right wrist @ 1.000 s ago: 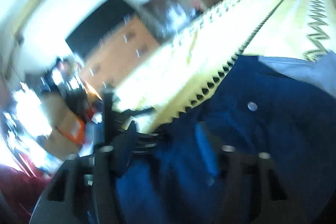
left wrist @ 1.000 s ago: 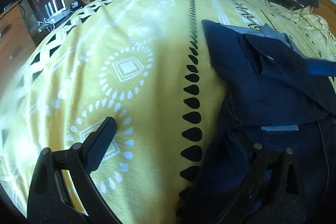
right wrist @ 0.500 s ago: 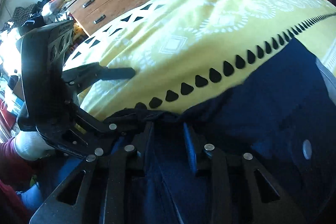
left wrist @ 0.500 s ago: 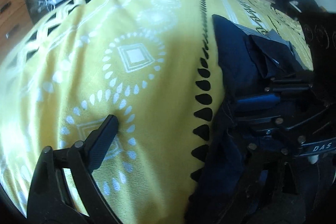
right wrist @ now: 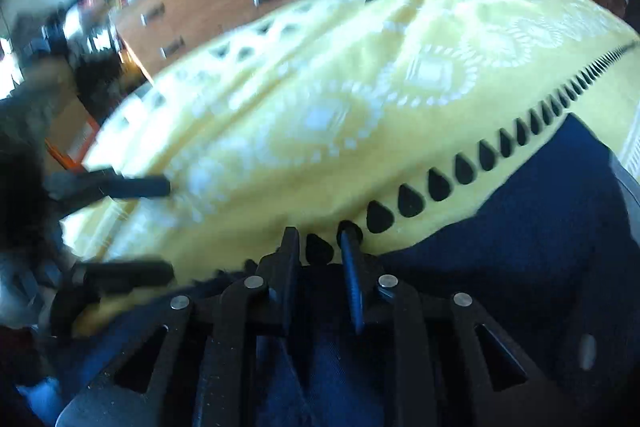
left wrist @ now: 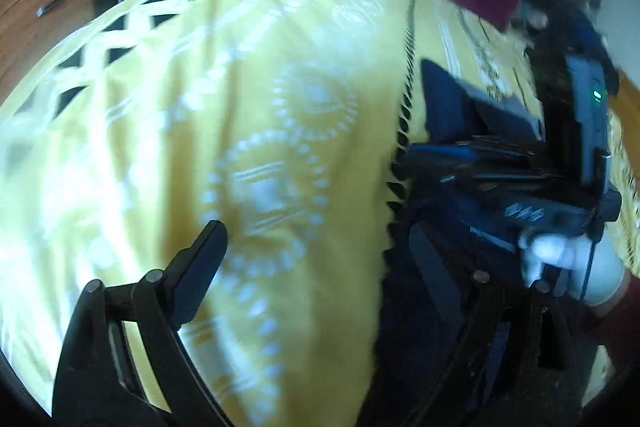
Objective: Fold small clothes
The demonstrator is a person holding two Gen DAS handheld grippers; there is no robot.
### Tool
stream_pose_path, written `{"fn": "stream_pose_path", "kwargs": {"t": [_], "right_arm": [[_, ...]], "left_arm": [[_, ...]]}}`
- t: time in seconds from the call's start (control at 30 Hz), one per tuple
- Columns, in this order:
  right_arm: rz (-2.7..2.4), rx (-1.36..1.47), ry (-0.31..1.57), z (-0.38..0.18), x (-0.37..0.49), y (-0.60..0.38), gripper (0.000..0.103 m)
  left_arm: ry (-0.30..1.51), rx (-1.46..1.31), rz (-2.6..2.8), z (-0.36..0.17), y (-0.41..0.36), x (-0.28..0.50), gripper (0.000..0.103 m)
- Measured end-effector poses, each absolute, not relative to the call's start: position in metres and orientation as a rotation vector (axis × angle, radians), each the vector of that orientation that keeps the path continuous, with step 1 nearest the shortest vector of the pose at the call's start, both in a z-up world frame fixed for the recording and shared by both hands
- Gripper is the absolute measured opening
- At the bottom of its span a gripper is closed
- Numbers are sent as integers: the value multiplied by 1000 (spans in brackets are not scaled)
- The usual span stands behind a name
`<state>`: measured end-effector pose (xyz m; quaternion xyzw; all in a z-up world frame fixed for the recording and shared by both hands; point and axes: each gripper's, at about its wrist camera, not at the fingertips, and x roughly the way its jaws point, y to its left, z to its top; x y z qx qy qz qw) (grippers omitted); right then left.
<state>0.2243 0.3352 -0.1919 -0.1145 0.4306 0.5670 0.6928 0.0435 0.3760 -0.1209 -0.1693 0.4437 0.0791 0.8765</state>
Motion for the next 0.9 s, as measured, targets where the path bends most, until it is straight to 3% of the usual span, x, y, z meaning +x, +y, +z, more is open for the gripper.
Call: {"fn": "stream_pose_path", "kwargs": {"t": [0.1, 0.17, 0.4, 0.57, 0.77, 0.9], "right_arm": [[1308, -123, 889, -153, 226, 292, 31], [1313, -181, 860, -142, 214, 275, 31], [1334, -458, 942, -208, 186, 327, 29], [1337, -464, 914, -216, 197, 364, 28], [1315, -296, 797, -152, 202, 300, 32], [1234, -430, 803, -154, 199, 272, 29]], "left_arm": [[876, -404, 177, -105, 399, 23, 91], [846, -412, 182, -97, 408, 13, 91], [814, -425, 171, -96, 411, 7, 92], [835, -449, 157, -110, 408, 7, 92], [803, -449, 145, -101, 412, -2, 92], [806, -444, 155, -101, 419, -3, 92]]}}
